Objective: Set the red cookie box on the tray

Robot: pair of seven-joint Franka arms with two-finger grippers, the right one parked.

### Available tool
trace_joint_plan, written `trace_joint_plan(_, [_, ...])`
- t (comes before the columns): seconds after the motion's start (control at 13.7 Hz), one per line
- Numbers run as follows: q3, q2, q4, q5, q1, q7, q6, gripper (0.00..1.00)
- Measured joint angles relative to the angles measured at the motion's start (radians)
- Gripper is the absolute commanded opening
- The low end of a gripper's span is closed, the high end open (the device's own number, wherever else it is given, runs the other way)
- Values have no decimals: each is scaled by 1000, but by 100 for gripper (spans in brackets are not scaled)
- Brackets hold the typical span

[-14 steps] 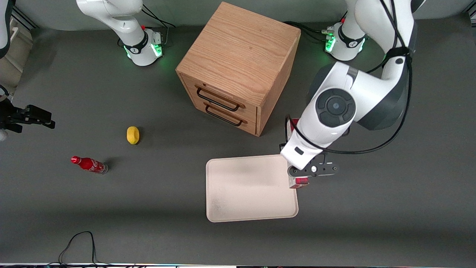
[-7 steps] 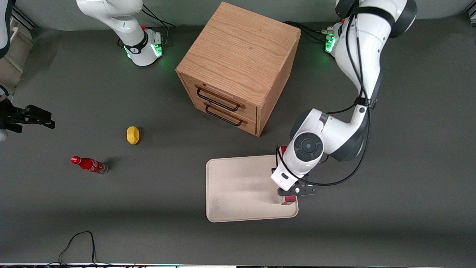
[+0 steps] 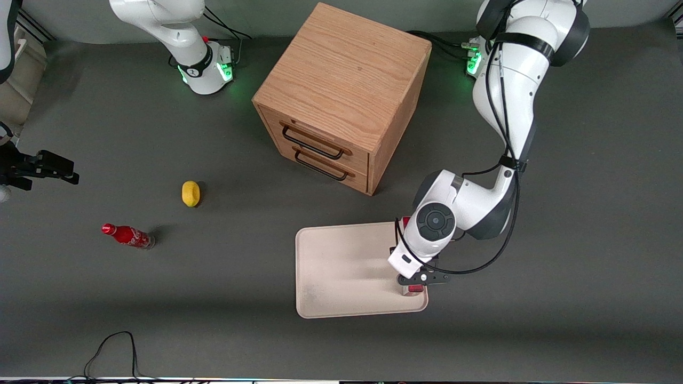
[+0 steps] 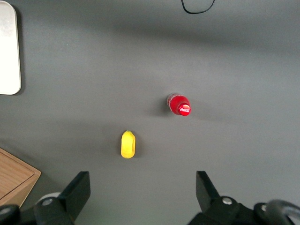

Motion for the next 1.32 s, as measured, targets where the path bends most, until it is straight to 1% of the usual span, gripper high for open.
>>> trace_joint_plan(0.07, [0,0,0,0,0,0,0,70])
trace_joint_plan(0.15, [0,0,0,0,0,-1,3,100])
trace_joint_plan(0.51, [7,-4,12,1,3,-3,-14,100])
trace_joint_plan(0.66, [8,-48,40,1,6,-3,-125,100])
trace_joint_plan(0.95, [1,-277,60,0,4,-3,-414,100])
trace_joint_plan(1.17, [-9,-418,54,0,-6,-4,-512,100])
trace_joint_plan(1.32, [-13,-477,50,-1,-7,-4,-553,100])
